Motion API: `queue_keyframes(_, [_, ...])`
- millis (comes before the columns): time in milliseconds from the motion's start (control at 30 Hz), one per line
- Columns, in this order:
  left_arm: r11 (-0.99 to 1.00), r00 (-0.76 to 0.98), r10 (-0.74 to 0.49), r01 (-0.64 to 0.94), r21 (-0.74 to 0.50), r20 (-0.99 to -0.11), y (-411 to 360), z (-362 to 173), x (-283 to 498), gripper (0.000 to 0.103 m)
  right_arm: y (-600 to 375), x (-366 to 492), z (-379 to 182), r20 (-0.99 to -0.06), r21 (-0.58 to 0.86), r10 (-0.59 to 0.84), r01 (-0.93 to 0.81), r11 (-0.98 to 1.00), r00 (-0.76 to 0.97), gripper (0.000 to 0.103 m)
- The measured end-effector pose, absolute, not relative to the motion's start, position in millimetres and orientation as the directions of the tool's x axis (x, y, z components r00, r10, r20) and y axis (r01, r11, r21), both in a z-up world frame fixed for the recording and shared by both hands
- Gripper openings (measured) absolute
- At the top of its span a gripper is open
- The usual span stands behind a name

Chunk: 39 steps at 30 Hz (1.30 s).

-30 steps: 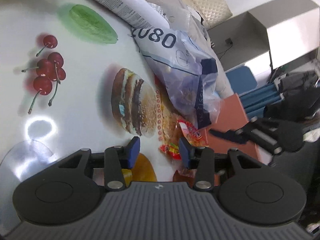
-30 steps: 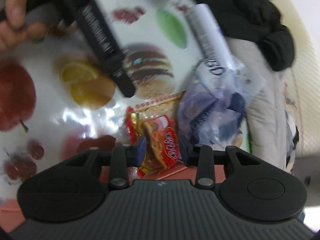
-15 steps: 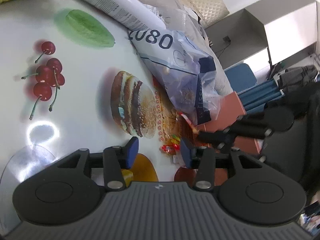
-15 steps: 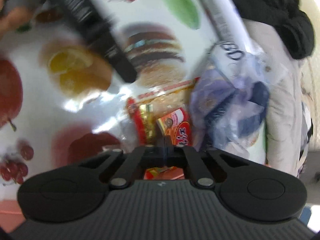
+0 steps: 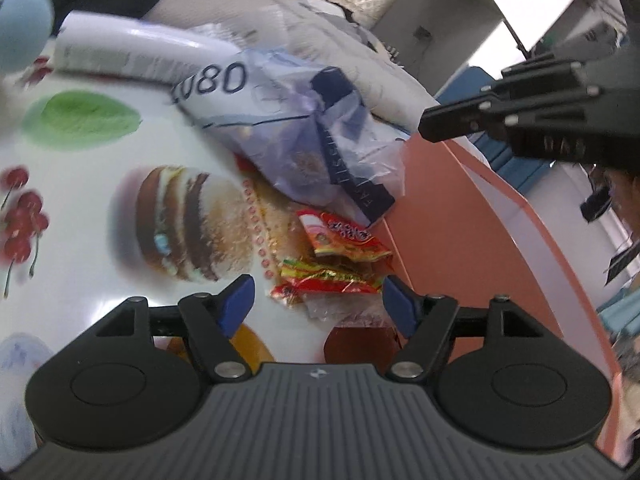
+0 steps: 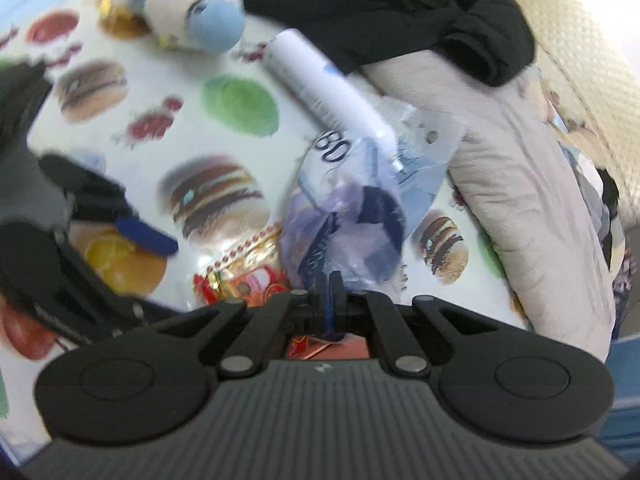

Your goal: Organize snacks

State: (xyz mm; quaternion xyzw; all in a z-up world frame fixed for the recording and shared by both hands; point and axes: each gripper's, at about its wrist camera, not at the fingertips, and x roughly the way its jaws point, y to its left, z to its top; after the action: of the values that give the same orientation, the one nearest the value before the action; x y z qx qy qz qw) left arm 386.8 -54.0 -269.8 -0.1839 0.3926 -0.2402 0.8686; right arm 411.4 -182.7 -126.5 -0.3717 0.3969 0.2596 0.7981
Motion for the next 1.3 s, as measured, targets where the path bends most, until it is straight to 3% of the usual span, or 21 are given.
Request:
queue_keyframes(100, [0.831,0.579,-0.546,0.286,-0.476,-0.605,-63,-269,394,0.075,-194,415,-121,-0.827,-0.335,0.136,-0.673,0.660,0.545,0.003])
queue_keyframes(267, [0.807,0.585,-0.571,0.272,-0.524,-0.576,-70,-268,417,0.074,-213,410,-123,-0.838,-0.255,0.164,-0.640,0.725,0.520,0.003])
queue_keyframes(433, [0.817,0.580,-0.562,0.273,-0.509,-0.590,-84,-268,431,0.056,-223,404,-127,-0.840,-0.230,0.174,-0.628,0.743,0.514,0.005])
queue_keyframes(567, [0.838,0.549,-0.532,0.235,-0.492,-0.645,-93,-278,439,0.051,-228,404,-129,-0.845,-0.216,0.177,-0.625,0.750,0.504,0.005])
queue_keyframes(733, [0.839,0.556,-0.509,0.150,-0.523,-0.657,-84,-285,445,0.021,-233,404,-130,-0.843,-0.186,0.195,-0.612,0.769,0.501,0.005])
queue_keyframes(967, [0.840,0.546,-0.516,0.174,-0.513,-0.660,-79,-281,433,0.006,-232,396,-129,-0.844,-0.166,0.205,-0.606,0.778,0.495,0.005])
queue_keyframes(1300, [0.835,0.548,-0.516,0.150,-0.530,-0.658,-29,-272,372,0.003,-220,380,-134,-0.856,-0.090,0.223,-0.558,0.825,0.467,0.006])
